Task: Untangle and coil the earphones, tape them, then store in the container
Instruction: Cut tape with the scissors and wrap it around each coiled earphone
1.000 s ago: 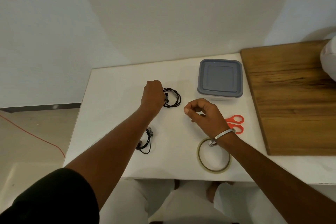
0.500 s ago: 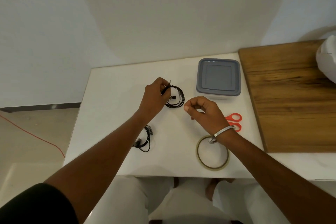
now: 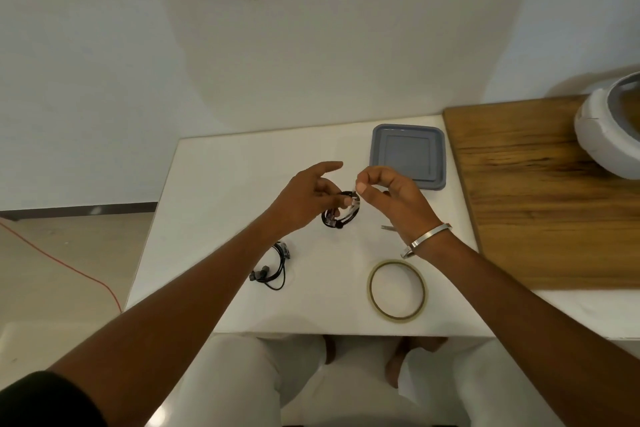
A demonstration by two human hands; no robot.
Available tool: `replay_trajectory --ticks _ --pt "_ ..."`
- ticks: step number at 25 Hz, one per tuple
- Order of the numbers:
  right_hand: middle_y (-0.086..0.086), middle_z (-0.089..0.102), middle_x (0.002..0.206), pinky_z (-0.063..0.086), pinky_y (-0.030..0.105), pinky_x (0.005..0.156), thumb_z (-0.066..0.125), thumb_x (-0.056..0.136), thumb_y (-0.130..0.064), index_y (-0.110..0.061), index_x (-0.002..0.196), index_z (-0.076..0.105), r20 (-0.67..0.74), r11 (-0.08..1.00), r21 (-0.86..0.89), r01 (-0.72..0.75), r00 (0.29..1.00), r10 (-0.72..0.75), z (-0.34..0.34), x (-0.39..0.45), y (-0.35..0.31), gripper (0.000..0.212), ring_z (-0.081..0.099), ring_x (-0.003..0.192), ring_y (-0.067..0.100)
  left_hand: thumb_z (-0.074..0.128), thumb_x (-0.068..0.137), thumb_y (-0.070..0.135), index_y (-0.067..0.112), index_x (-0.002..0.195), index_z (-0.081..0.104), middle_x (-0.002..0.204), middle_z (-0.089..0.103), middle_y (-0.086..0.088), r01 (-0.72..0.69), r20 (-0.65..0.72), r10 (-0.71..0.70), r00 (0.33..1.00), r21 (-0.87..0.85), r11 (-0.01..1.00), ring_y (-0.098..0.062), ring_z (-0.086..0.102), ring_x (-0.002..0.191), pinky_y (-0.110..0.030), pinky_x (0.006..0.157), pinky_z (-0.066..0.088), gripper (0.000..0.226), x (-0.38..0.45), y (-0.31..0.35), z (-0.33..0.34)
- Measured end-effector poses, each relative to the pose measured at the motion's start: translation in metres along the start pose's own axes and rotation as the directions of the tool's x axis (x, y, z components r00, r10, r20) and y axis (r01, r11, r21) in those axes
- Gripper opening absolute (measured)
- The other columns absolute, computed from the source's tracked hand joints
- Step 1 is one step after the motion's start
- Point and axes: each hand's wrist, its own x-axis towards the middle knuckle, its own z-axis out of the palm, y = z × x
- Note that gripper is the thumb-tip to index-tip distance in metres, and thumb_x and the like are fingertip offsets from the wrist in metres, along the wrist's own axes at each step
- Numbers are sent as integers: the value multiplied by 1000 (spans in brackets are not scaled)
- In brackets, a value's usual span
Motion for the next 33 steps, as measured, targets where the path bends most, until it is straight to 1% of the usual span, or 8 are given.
replay_trajectory --ticks 4,7,13,16,19,24,28,33 --pt "-2 67 103 46 25 93 60 89 -18 -19 95 66 150 995 54 -86 986 77 -4 0 -12 8 61 104 13 74 82 14 18 135 48 80 73 -2 16 146 -18 989 16 1000 -14 64 61 -23 58 49 59 -16 12 2" --pt "3 69 103 46 25 89 57 91 -23 -15 100 66 219 991 -20 -133 966 134 -4 -2 -17 15 62 106 14 74 82 13 24 131 51 78 69 2 69 204 -73 976 26 997 -16 65 61 -25 45 48 55 -25 23 -1" --pt "-4 68 95 45 30 81 59 91 -25 -24 88 64 274 983 -56 -174 944 183 0 -7 -23 6 62 96 15 72 82 7 17 137 46 83 69 -7 56 196 -60 979 28 998 -22 64 59 -26 43 50 61 -33 29 -4" --pt "-4 66 97 49 38 84 62 88 -26 -22 91 64 298 978 -56 -199 932 206 2 -6 -20 5 62 95 19 70 84 6 17 136 48 85 72 -8 28 220 -39 975 54 998 -27 64 63 -27 47 52 57 -34 27 -4" --pt "0 66 99 51 46 92 63 88 -25 -20 96 64 299 972 -78 -221 925 234 2 -6 -15 9 63 96 24 64 89 6 19 143 41 90 72 -5 30 266 -53 963 89 996 -23 68 70 -30 63 58 60 -35 26 -4" --pt "0 66 100 50 47 92 63 88 -23 -20 97 63 300 965 -74 -251 917 262 -1 -7 -13 9 63 94 21 55 95 5 17 149 29 93 69 -2 69 302 -95 948 97 993 -21 69 80 -34 85 57 61 -36 28 -6" --pt "-2 66 101 51 44 87 67 85 -20 -23 95 62 325 968 -108 -228 912 251 -3 -7 -13 12 64 89 18 54 96 5 14 151 23 92 69 -2 85 289 -110 951 98 992 -19 69 79 -28 83 56 64 -34 28 -7" --pt "0 65 103 52 40 82 67 84 -16 -24 93 63 311 963 -150 -222 914 259 0 -7 -13 13 64 92 26 52 97 7 15 152 21 99 69 -4 84 283 -120 952 138 987 -22 71 86 -21 82 56 63 -33 31 -6"
